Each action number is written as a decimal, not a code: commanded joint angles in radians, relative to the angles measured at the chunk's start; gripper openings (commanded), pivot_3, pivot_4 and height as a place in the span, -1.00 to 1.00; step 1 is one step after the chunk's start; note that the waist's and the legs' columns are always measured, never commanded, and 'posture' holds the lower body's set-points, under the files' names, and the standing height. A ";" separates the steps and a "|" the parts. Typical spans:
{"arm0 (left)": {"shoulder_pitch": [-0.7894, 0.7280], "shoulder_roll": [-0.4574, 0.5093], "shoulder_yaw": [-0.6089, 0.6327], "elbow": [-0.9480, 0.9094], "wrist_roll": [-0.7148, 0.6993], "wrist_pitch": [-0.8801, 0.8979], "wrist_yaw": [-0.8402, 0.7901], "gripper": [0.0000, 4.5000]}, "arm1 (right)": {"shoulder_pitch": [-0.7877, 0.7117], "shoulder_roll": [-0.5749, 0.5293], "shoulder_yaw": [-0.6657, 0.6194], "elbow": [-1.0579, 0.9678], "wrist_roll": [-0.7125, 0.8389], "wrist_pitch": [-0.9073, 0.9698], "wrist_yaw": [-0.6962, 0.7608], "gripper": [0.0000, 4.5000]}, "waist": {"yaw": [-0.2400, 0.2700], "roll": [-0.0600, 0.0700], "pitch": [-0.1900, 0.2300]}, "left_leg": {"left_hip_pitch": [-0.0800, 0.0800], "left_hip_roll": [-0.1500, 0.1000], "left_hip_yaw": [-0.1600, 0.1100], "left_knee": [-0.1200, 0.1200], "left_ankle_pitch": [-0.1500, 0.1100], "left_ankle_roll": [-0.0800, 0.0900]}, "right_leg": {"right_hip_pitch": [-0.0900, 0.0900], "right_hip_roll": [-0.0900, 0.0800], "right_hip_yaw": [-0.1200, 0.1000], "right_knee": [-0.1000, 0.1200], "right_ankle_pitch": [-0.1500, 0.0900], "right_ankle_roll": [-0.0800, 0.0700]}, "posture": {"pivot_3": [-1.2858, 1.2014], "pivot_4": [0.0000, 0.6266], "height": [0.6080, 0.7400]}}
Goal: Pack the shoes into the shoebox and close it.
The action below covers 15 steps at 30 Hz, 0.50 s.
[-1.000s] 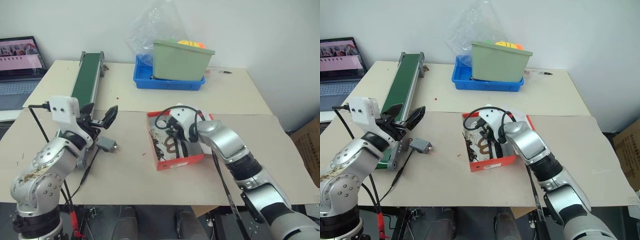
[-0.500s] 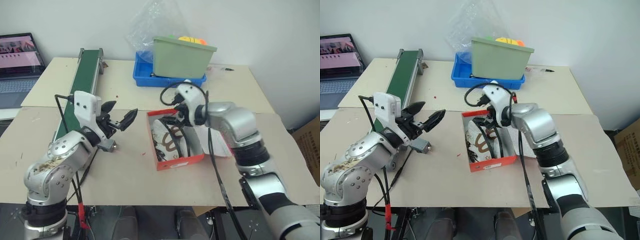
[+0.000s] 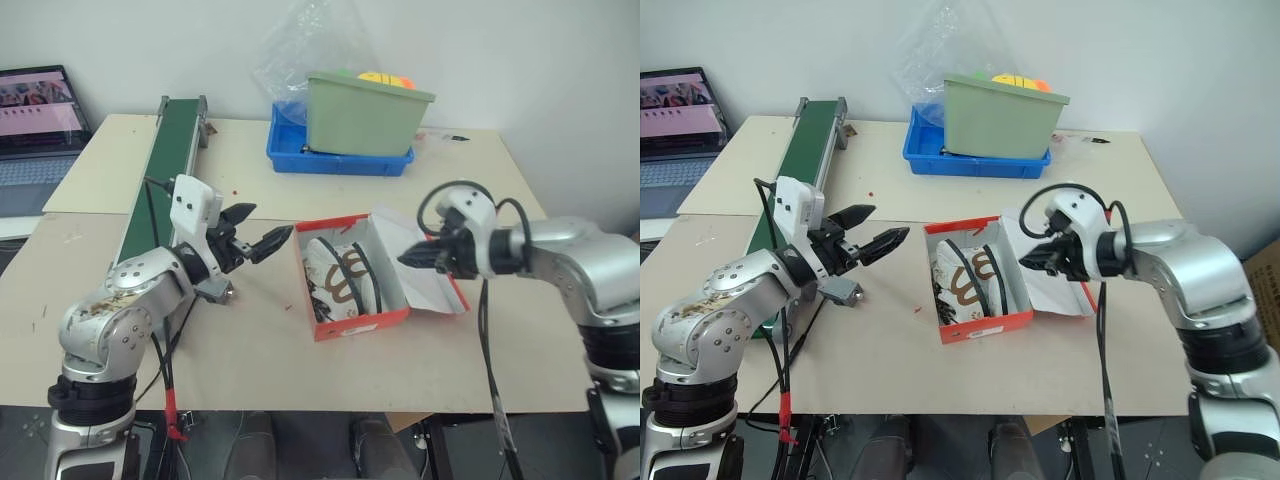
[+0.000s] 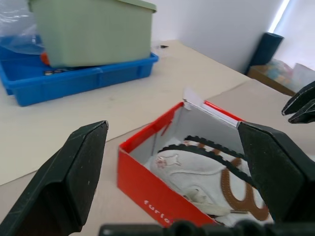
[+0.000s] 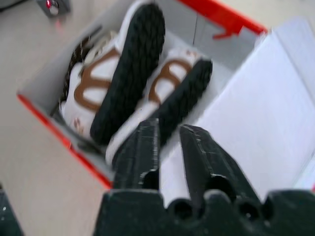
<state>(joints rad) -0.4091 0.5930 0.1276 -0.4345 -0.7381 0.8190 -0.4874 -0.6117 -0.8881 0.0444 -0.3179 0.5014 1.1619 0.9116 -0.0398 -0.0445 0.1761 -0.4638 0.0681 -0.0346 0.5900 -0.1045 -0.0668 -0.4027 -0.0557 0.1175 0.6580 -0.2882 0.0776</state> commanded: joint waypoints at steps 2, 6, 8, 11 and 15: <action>-0.024 0.112 -0.093 -0.032 0.022 -0.002 -0.174 1.00 | 0.204 -0.066 -0.154 -0.146 0.096 0.101 0.000 -0.98 | 0.000 0.000 0.000 | 0.000 0.000 0.000 0.000 0.000 0.000 | 0.001 0.000 0.000 0.000 0.000 0.000 | 0.03 -0.52 1.00; -0.039 0.161 -0.165 -0.016 0.071 -0.033 -0.257 1.00 | 0.439 -0.010 -0.207 -0.215 0.134 0.117 -0.052 -0.98 | 0.004 0.000 0.000 | 0.000 -0.001 0.001 0.000 0.000 0.000 | 0.001 -0.001 0.000 -0.001 -0.001 0.000 | 0.03 -0.52 1.00; -0.060 0.167 -0.181 0.002 0.088 -0.043 -0.285 1.00 | 0.520 0.057 -0.217 -0.204 0.125 0.091 -0.105 -0.98 | 0.004 0.000 0.000 | 0.001 0.000 0.001 0.001 0.000 0.001 | 0.001 0.000 0.000 0.000 -0.001 0.001 | 0.03 -0.52 1.00; -0.101 0.157 -0.177 0.036 0.086 -0.032 -0.305 1.00 | 0.535 0.194 -0.217 -0.113 0.083 0.051 -0.218 -0.98 | -0.004 0.000 0.000 | 0.002 0.000 0.001 0.003 0.000 0.001 | 0.001 0.000 0.001 0.000 -0.001 0.002 | 0.03 -0.52 1.00; -0.118 0.171 -0.173 0.050 0.094 -0.029 -0.330 1.00 | 0.494 0.358 -0.287 0.048 0.061 0.008 -0.356 -0.98 | -0.007 0.000 0.000 | 0.003 0.000 0.002 0.003 0.000 0.001 | 0.002 0.000 0.003 0.000 -0.002 0.007 | 0.03 -0.52 1.00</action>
<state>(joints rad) -0.5119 0.7517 -0.0609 -0.3781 -0.6573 0.8065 -0.8009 -0.0859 -0.5796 -0.1661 -0.3333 0.5725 1.2232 0.6253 -0.0472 -0.0445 0.1758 -0.4604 0.0683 -0.0327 0.5927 -0.1045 -0.0659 -0.4001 -0.0555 0.1204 0.6582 -0.2899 0.0841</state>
